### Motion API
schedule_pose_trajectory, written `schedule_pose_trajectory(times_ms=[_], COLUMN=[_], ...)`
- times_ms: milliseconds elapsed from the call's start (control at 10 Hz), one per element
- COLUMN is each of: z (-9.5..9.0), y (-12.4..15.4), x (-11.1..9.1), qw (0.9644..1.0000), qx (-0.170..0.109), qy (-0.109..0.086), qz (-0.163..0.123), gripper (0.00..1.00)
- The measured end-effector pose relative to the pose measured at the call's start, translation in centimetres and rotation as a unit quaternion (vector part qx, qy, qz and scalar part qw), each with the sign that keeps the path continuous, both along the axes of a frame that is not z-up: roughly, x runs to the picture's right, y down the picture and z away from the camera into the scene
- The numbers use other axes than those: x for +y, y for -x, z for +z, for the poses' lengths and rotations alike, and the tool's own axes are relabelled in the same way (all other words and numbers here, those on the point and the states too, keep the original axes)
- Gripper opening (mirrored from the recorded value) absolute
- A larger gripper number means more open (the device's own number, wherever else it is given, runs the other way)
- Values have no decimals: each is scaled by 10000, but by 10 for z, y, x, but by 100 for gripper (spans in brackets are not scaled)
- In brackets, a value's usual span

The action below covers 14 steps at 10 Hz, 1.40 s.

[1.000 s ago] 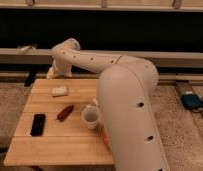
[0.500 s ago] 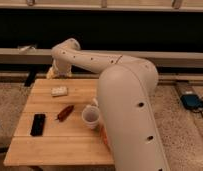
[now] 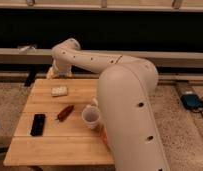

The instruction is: Drag the pepper across the table

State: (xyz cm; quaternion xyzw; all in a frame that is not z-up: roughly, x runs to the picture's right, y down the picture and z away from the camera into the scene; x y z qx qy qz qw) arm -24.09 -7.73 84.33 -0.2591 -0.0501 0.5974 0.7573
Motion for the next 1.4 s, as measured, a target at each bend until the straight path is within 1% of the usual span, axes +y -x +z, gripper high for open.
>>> schedule_pose_trajectory(times_ms=[500, 600, 700, 1100, 1200, 1400], z=[0, -2, -7, -43, -50, -54], y=[0, 1, 7, 29, 31, 30], x=[-1, 0, 5, 39, 49, 73], qw=[10000, 9999, 9997, 9971, 9961, 9937], qx=[6, 44, 48, 83, 114, 221], qy=[1, 25, 61, 287, 384, 630], qz=[-14, -118, -228, -699, -791, -897], gripper=[80, 80, 80, 80, 80, 80])
